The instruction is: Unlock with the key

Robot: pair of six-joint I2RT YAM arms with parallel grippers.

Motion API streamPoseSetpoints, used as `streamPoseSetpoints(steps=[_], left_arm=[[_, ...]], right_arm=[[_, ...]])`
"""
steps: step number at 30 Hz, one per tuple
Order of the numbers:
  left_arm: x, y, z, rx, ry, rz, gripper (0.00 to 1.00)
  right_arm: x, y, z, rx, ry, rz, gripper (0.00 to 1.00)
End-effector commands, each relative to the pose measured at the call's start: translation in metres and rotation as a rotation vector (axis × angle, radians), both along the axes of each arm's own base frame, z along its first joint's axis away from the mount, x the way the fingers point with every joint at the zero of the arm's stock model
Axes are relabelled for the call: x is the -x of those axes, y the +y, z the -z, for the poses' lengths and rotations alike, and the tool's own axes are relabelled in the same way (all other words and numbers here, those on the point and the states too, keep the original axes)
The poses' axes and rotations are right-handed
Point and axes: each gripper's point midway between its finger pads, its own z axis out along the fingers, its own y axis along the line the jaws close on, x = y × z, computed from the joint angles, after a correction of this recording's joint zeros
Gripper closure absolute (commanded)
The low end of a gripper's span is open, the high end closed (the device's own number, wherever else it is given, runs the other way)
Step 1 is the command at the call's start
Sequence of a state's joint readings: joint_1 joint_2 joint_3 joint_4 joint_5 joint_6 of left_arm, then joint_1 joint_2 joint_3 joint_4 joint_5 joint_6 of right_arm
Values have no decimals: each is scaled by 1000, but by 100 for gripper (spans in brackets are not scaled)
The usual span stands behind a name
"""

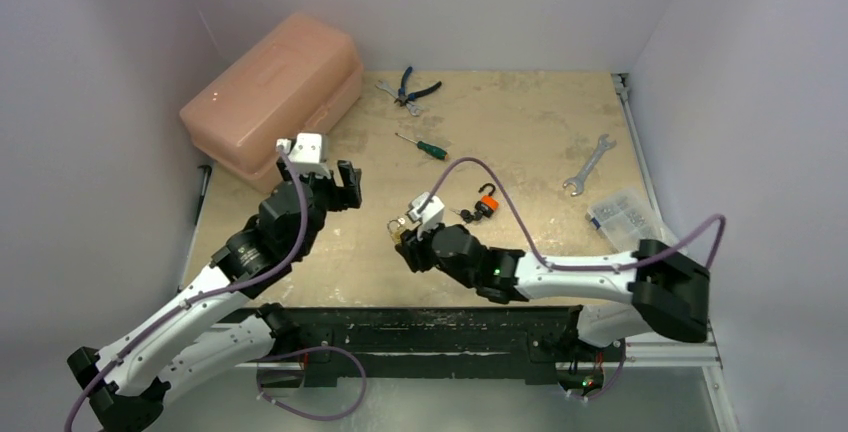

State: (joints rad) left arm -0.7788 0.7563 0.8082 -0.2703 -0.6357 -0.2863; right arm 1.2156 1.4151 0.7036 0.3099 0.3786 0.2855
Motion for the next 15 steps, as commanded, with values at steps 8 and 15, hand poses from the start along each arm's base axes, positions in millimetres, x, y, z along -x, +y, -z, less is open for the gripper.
streamPoseSetpoints(steps=[8,15], left_arm=[[30,-74,-58,430,13,354,29],[50,-109,-95,546,30,562,31]], right_arm=[[-6,-54,-136,-357,-206,129,89],[-2,-72,-184,-448,-238,150,90]])
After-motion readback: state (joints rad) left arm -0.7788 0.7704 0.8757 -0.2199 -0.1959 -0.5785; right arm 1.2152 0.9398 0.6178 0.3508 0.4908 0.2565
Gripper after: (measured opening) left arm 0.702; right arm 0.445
